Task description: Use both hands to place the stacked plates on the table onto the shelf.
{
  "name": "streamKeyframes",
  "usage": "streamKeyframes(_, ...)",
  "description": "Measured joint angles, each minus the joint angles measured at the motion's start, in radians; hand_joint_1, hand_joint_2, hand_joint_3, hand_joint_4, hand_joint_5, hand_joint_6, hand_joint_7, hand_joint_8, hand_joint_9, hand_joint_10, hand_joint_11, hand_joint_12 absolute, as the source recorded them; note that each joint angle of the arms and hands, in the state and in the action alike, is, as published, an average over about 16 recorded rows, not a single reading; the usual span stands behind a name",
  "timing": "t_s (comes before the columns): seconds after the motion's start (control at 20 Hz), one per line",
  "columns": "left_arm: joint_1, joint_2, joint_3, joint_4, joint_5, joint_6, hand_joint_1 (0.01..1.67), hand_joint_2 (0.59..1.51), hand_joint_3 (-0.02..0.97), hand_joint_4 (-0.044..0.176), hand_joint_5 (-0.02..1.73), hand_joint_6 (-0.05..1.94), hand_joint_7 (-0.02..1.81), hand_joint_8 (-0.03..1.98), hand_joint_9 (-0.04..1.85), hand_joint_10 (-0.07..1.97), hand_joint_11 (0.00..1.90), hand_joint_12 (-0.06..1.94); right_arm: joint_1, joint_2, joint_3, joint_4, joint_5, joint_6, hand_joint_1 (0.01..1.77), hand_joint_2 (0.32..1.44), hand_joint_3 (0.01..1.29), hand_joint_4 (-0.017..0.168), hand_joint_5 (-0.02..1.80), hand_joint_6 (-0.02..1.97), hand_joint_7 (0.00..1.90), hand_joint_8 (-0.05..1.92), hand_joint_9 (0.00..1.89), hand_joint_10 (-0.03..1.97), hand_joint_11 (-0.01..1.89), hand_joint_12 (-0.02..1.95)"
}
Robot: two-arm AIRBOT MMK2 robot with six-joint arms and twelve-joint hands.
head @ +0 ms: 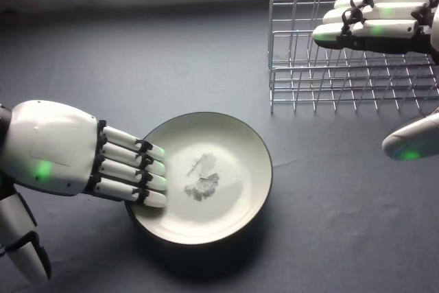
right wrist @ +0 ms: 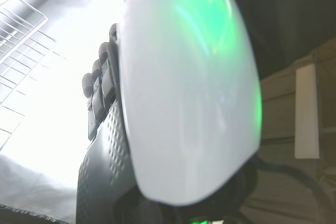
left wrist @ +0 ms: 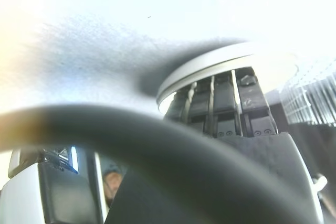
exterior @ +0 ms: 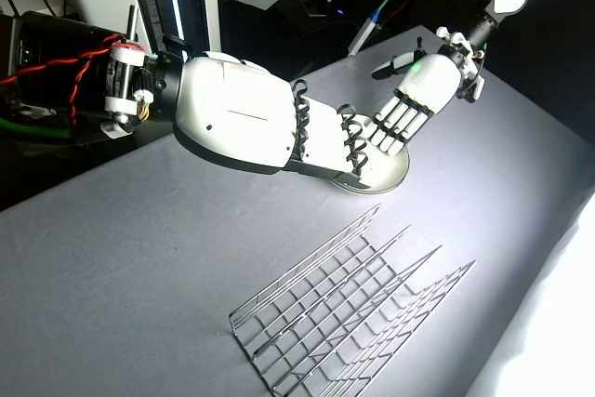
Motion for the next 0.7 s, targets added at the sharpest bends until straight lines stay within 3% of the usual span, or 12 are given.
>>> streamKeyframes(0.25,0.009,-0.021,-0.027,-0.02,0.029,0.008,0.02,0.873,0.01,-0.009,-0.01,-0.03,-0.01,-0.02,0.01,0.01,0.02,0.01,-0.008,-0.001,0.001,-0.011,0.011,-0.004,0.15,0.96,0.01,0.003,0.06,0.02,0.05,0.02,0.05,0.02,0.02,0.27)
streamKeyframes(0.7,-0.004,-0.062,-0.084,-0.038,0.083,0.01,0.02,0.897,0.01,-0.01,-0.02,-0.03,-0.01,-0.03,0.02,0.01,0.02,0.01,-0.028,-0.056,0.027,-0.135,0.077,-0.011,0.67,0.88,0.01,0.002,0.04,0.02,0.03,0.02,0.03,0.02,0.02,0.18)
